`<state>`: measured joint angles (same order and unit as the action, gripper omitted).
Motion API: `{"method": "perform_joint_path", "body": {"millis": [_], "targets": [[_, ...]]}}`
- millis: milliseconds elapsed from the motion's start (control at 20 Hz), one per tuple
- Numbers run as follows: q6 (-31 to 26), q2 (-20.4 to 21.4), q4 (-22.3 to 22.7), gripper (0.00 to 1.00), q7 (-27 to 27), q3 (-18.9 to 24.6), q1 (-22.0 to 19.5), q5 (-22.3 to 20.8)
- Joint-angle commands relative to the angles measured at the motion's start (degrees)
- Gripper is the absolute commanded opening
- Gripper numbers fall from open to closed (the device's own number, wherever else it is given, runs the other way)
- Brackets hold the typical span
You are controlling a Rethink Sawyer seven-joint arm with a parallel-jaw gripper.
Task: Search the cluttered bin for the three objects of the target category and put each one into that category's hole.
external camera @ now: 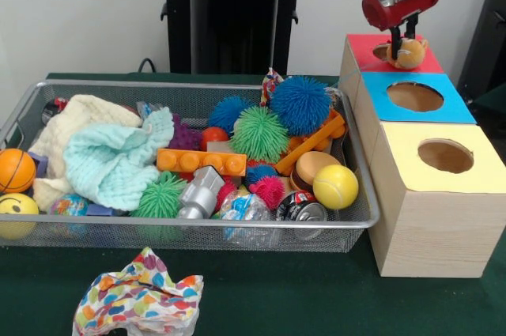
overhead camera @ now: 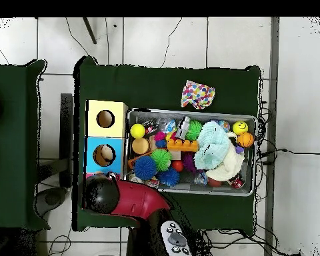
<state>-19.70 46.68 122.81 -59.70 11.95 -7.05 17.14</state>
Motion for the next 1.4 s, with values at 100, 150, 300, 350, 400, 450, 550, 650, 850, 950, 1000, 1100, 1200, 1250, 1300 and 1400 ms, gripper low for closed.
{"method": "perform_joint_path", "body": {"millis": [100, 150, 300, 350, 400, 450, 550, 650, 850, 950, 1000, 1100, 1200, 1250, 1300, 1400], "targets": [[-7.23, -4.19, 3.07, 0.00, -17.09, -0.82, 1.98, 2.25], [-7.15, -4.46, 3.32, 0.00, -17.29, -1.02, 2.07, 2.15], [-6.76, -5.25, 3.84, 0.00, -17.37, -1.18, 2.01, 1.95], [-6.65, -5.44, 3.90, 0.00, -17.30, -1.25, 1.95, 1.91], [-6.48, -5.56, 4.15, 0.00, -17.10, -1.37, 1.87, 1.72], [-6.46, -5.70, 4.12, 0.00, -16.88, -1.56, 1.89, 1.50], [-6.20, -6.07, 4.30, 0.00, -16.09, -1.81, 1.68, 0.84], [-5.22, -6.55, 4.63, 0.00, -15.58, -1.99, 1.37, 0.43], [-4.87, -7.37, 4.52, 0.00, -15.30, -2.62, 1.40, -0.06], [-5.74, -7.82, 4.01, 0.00, -15.23, -3.19, 1.83, -0.40], [-5.98, -8.40, 3.67, 0.00, -14.89, -3.26, 1.89, -0.66], [-5.09, -10.04, 3.03, 0.00, -13.53, -2.93, 1.68, -1.52], [-4.54, -11.63, 2.44, 0.00, -12.67, -2.87, 1.71, -2.15], [-4.17, -12.39, 2.19, 0.00, -12.21, -2.80, 1.70, -2.48], [-3.79, -13.15, 1.94, 0.00, -11.74, -2.72, 1.69, -2.81], [-3.27, -14.39, 1.70, 0.00, -10.94, -2.59, 1.66, -3.42]]}}
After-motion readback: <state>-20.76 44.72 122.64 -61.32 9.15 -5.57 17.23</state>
